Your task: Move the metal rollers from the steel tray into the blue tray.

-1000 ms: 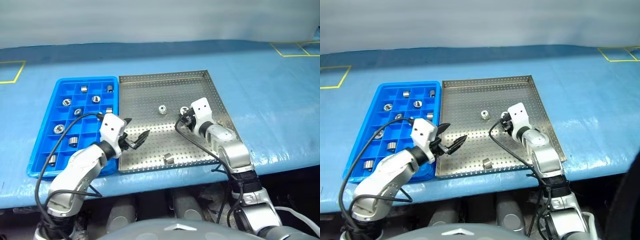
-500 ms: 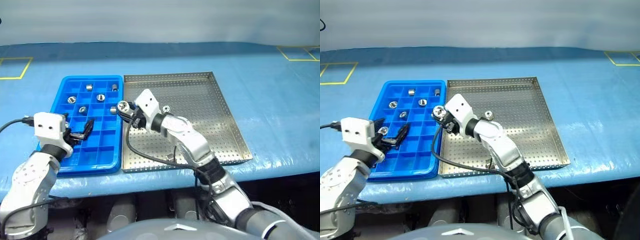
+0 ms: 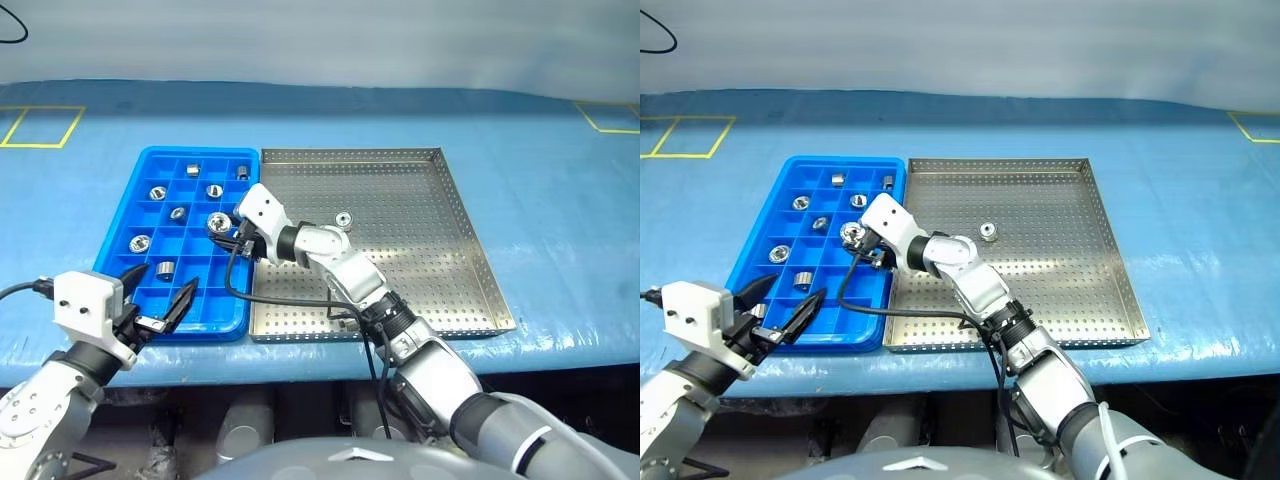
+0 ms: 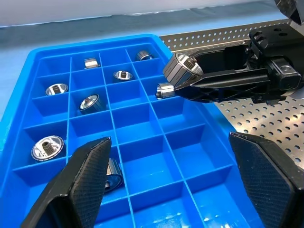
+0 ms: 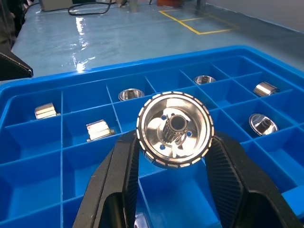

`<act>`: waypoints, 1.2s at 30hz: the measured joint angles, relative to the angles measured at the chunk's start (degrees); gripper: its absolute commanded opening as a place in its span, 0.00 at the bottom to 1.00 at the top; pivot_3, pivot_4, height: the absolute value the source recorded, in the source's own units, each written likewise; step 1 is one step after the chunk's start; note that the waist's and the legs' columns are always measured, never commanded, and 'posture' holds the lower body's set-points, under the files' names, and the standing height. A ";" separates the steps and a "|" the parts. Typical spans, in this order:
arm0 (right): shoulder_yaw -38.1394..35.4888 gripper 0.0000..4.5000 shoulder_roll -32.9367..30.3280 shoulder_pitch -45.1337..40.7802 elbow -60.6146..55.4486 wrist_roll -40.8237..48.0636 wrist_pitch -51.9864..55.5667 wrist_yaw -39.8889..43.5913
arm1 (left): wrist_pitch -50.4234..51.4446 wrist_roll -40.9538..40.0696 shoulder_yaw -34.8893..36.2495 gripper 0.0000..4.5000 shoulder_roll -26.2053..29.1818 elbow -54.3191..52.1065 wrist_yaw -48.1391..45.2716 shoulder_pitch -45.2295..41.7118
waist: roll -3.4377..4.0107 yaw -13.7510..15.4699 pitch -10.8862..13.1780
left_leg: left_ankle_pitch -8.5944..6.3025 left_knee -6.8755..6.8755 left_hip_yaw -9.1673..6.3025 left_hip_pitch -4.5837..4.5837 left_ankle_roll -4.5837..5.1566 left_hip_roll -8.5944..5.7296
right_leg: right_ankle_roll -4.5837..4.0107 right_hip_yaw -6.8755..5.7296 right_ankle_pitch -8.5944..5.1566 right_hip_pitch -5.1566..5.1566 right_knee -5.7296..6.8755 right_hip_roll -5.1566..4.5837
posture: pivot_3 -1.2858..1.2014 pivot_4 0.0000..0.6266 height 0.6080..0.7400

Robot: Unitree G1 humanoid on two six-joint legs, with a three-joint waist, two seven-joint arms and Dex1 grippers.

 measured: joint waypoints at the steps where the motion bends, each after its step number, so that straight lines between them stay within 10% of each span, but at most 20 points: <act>1: 0.05 0.37 0.07 -0.32 1.52 -0.38 -0.57 -0.11 | 0.00 0.13 -1.07 0.96 -0.21 -0.04 0.36 -0.27 | 0.00 0.05 0.00 | 0.01 0.00 -0.01 0.00 -0.01 0.00 | 0.00 0.01 0.00 0.01 0.00 0.02 | 0.56 0.24 1.00; 36: -0.23 0.37 0.59 -4.00 13.91 -2.85 -9.27 2.99 | -0.89 2.31 -9.93 0.96 -0.28 0.01 3.63 -2.33 | 0.02 0.14 0.02 | 0.06 -0.04 -0.11 -0.01 -0.09 0.01 | 0.00 -0.02 0.00 -0.01 0.02 0.06 | 0.57 0.24 1.00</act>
